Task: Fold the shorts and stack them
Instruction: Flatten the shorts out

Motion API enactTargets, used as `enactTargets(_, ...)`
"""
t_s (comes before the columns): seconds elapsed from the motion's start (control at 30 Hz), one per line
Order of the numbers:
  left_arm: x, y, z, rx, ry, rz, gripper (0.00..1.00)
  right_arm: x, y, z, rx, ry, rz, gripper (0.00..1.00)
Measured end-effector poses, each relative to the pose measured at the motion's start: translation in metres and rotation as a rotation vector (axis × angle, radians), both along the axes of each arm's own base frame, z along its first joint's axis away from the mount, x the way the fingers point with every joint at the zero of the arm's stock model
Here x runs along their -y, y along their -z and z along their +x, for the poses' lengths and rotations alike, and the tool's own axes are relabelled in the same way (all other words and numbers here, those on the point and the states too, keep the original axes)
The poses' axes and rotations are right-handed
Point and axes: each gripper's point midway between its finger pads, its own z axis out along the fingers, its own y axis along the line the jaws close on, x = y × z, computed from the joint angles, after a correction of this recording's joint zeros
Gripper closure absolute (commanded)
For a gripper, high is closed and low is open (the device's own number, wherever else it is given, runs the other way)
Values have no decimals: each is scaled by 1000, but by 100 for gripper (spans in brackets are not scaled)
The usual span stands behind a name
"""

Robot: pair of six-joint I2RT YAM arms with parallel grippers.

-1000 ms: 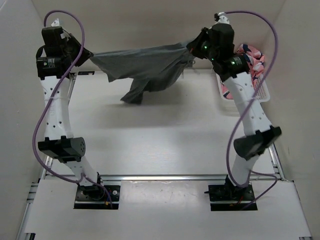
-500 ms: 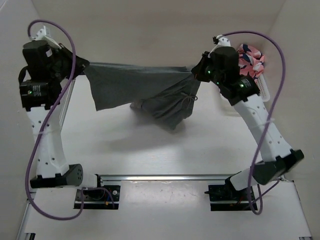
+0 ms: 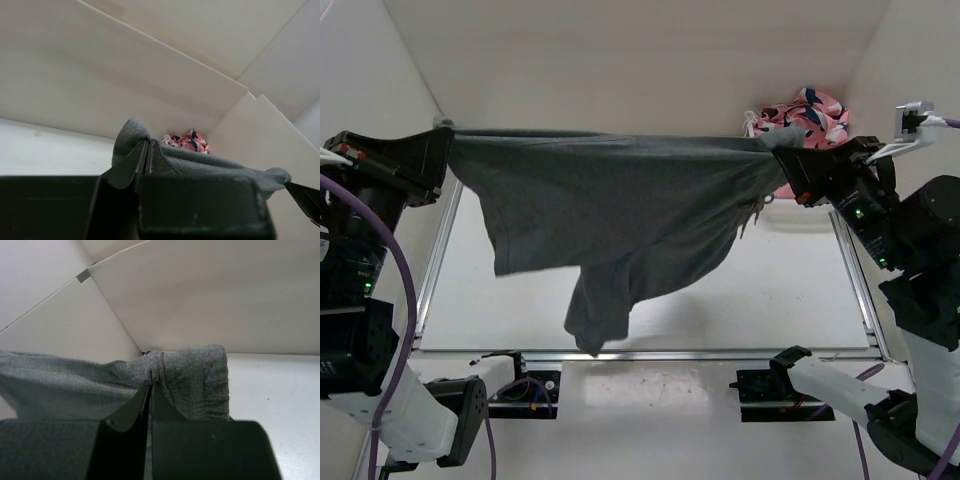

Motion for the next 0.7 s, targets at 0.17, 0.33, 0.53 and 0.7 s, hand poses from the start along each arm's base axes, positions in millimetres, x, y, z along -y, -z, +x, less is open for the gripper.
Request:
enactTargets(0.17, 1, 33, 38, -99, 23, -5, 90, -6, 40, 30, -113, 57, -54, 100)
enactTargets(0.33, -14, 134, 170, -422, 11, -27, 90, -29, 132, 112, -339, 169, -211, 100)
enactTargets(0.53, -48, 334, 337, -864, -66, -13, 0, -45, 282, 232, -667, 293, -437, 18)
enactTargets(0.7, -68, 468, 397, -1115, -104, 5, 0, -45, 360, 317, -792, 365, -513, 10)
